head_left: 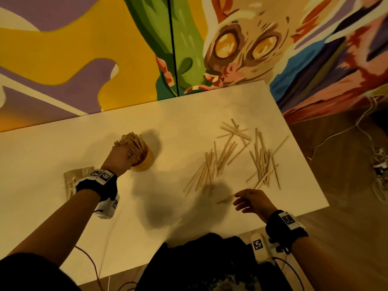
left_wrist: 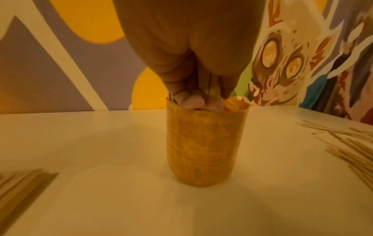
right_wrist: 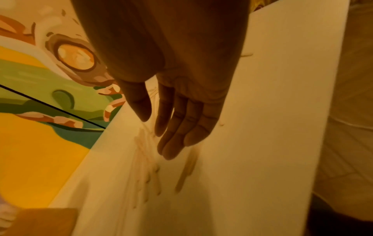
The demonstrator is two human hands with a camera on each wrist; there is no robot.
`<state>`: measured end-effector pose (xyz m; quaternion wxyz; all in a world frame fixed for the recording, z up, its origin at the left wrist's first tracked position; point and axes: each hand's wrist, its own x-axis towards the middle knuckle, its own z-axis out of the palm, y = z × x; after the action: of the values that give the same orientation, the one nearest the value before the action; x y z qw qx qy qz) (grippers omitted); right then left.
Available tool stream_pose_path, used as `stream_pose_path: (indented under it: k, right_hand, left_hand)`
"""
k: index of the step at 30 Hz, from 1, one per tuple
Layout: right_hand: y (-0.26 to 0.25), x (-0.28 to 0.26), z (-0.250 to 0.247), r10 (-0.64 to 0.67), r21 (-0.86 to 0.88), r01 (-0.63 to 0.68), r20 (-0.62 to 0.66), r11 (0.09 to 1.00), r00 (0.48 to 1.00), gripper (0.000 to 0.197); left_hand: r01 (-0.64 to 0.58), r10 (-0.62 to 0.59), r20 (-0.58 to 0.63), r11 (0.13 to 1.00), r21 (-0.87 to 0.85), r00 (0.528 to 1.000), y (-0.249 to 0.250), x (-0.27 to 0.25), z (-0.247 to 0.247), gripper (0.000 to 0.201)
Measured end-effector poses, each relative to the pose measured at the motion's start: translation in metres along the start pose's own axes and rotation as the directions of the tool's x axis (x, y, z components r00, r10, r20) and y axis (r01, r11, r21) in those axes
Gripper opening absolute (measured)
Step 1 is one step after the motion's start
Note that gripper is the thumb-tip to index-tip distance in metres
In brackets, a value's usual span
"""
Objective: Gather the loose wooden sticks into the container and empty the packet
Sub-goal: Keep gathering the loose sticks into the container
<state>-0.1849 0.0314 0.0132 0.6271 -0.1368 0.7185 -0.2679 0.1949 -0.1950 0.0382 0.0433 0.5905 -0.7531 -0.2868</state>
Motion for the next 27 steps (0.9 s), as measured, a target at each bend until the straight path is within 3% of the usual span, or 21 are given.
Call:
stream_pose_path:
  k: [2,4,7,11,13,16,17,19,21,23,25,27]
  right_hand:
    - [0.007,0.005,-0.016,0.015,-0.045,-0.015,-0.011,0.999,1.0,0.019]
    - [0.014,0.01,-0.033,0.027,-0.081,-0.028,-0.012,0.996,1.0,0.019]
    - [0.019,0.018,-0.058,0.042,-0.11,-0.044,-0.016,0.993,0.999,0.018]
    - [0.025,0.03,-0.092,0.055,-0.159,-0.06,-0.033,0.985,0.998,0.02]
    - [0.027,0.038,-0.108,0.062,-0.203,-0.071,-0.046,0.977,0.997,0.021]
    - [0.031,0.051,-0.124,0.069,-0.293,-0.084,-0.061,0.952,0.996,0.021]
    - [0.033,0.055,-0.127,0.072,-0.319,-0.088,-0.062,0.944,0.995,0.021]
    - [0.034,0.062,-0.131,0.075,-0.349,-0.09,-0.056,0.933,0.996,0.021]
    - [0.034,0.067,-0.133,0.085,-0.356,-0.094,-0.04,0.93,0.996,0.021]
    - [0.032,0.068,-0.135,0.104,-0.339,-0.104,-0.019,0.935,0.994,0.022]
    - [0.031,0.07,-0.137,0.126,-0.305,-0.119,0.003,0.945,0.992,0.023]
    - [0.03,0.071,-0.138,0.149,-0.281,-0.136,0.024,0.95,0.989,0.023]
  left_hand:
    - [0.018,-0.018,0.011,0.999,-0.036,1.0,0.005,-0.001,-0.002,0.004]
    - [0.063,-0.062,0.009,0.993,-0.101,0.998,0.009,-0.003,-0.004,0.007]
    - [0.106,-0.116,-0.052,0.981,-0.164,0.992,0.014,-0.009,-0.012,0.032]
    - [0.051,-0.055,-0.204,0.998,-0.027,0.977,0.018,-0.021,-0.025,0.054]
    - [0.03,-0.017,-0.34,0.999,0.033,0.94,0.025,-0.03,-0.029,0.05]
    - [-0.024,0.012,-0.43,0.999,-0.022,0.903,0.056,-0.046,-0.014,0.016]
    - [-0.02,0.01,-0.39,1.0,-0.021,0.921,0.066,-0.047,0.0,0.006]
    - [0.044,-0.038,-0.232,0.999,0.018,0.972,0.084,-0.049,0.041,0.022]
    - [0.142,-0.139,-0.055,0.989,0.039,0.989,0.096,-0.046,0.086,0.024]
    - [0.246,-0.253,0.114,0.966,0.075,0.961,0.107,-0.038,0.128,0.036]
    - [0.34,-0.368,0.256,0.929,0.15,0.894,0.124,-0.025,0.158,0.059]
    - [0.383,-0.417,0.301,0.909,0.167,0.858,0.15,-0.013,0.176,0.076]
